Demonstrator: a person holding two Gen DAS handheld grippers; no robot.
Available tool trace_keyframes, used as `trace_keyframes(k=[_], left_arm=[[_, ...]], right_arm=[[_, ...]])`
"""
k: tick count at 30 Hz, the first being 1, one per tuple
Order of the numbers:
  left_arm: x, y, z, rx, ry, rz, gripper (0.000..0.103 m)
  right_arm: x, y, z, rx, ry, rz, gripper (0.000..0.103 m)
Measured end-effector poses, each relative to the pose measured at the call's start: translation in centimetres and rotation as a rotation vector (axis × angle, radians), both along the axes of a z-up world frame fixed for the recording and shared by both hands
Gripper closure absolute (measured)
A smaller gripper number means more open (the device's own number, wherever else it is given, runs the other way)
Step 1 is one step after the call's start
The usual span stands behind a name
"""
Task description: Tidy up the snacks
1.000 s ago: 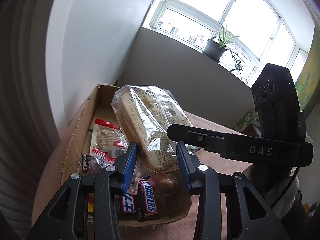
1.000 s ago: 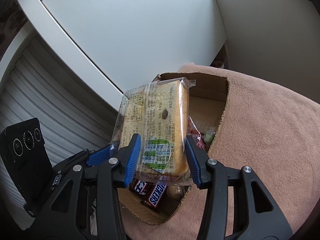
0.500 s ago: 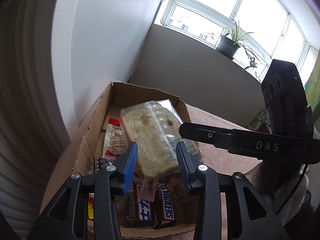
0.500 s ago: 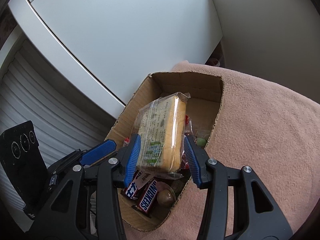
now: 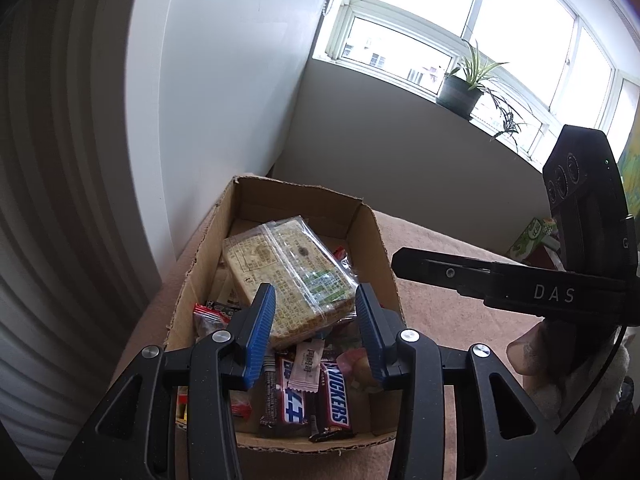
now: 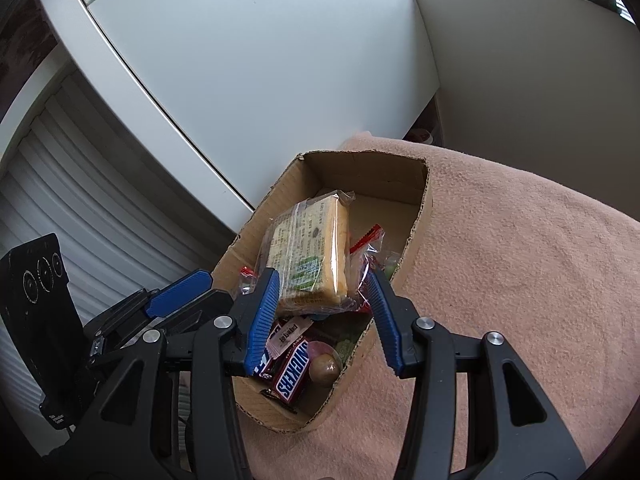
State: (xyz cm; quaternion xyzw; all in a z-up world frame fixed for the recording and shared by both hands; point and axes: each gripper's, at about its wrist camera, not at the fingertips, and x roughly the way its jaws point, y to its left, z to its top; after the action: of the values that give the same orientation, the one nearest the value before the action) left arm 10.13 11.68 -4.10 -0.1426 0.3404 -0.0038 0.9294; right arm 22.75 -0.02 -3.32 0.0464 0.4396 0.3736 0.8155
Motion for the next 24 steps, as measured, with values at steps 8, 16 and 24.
trace_keyframes(k=[8,16,24], left_arm=[[-1.2,-1.0,0.8,0.035,-0.007,0.028,0.036],[-2.6,-1.7,1.1,0.073,0.000,0.064,0.026],[-4.7,-2.6,1.5,0.119,-0.012,0.105,0.024]], right_arm=[[-1.7,-1.8,0.2,-0.008,-0.048,-0.033,0.037],[-3.7,-3.9,0.7,-0.027,-0.115,-0.068,0.021],[-7.0,-5.9,0.7,-0.065,-0.194,-0.113,0.010]])
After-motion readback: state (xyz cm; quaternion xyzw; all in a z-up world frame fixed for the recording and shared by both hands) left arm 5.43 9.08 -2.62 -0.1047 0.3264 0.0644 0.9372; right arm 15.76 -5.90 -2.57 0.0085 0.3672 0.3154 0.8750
